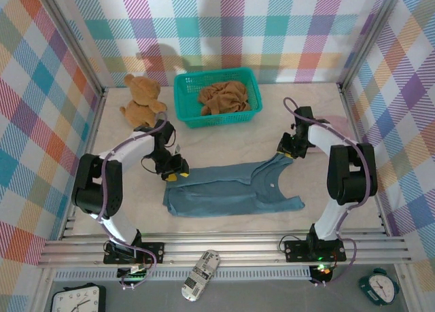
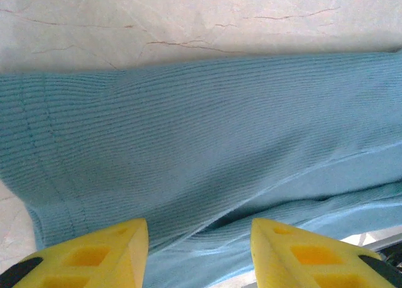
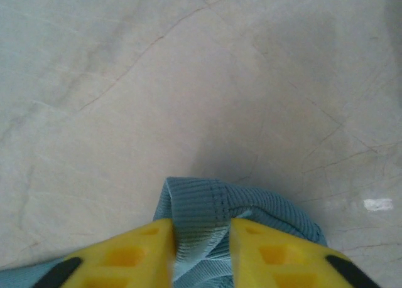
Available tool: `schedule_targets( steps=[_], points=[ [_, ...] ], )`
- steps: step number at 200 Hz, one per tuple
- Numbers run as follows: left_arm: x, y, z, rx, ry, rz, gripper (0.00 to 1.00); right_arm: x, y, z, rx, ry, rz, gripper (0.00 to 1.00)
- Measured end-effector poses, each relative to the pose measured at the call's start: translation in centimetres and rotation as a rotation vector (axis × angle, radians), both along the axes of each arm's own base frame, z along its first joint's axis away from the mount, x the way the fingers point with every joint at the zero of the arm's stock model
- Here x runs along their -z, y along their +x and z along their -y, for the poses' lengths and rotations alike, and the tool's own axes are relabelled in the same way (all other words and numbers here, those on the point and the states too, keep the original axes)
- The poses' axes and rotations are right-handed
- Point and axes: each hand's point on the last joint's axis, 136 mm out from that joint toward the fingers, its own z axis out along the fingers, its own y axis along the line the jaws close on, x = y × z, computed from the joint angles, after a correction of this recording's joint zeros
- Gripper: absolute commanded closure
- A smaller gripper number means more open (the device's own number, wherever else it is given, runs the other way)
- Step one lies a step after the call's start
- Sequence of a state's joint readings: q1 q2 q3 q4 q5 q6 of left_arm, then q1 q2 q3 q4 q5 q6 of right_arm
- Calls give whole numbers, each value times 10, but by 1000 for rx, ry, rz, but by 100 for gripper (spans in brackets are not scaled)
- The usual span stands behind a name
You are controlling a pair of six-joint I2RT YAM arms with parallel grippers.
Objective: Fold and stack the tank tops
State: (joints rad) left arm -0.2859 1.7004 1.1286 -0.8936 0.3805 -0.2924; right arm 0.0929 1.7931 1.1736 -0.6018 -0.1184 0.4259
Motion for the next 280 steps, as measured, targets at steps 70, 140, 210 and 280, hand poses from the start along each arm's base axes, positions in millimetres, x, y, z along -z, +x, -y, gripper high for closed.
schedule_targets(
  steps=[70,140,210,280],
  points=[
    [8,-1,-4,26,29,-9,56,-4,-6,3,-18,-19,3,94],
    [14,-7,-7,50,44,-40,59,-38,-42,1,59,69,163,94],
    [15,-17,-18,75,55,-83,67,12,-68,20,187,131,129,93],
    [13,-15,-34,70,78,-101,72,28,-69,30,244,148,60,73]
  ],
)
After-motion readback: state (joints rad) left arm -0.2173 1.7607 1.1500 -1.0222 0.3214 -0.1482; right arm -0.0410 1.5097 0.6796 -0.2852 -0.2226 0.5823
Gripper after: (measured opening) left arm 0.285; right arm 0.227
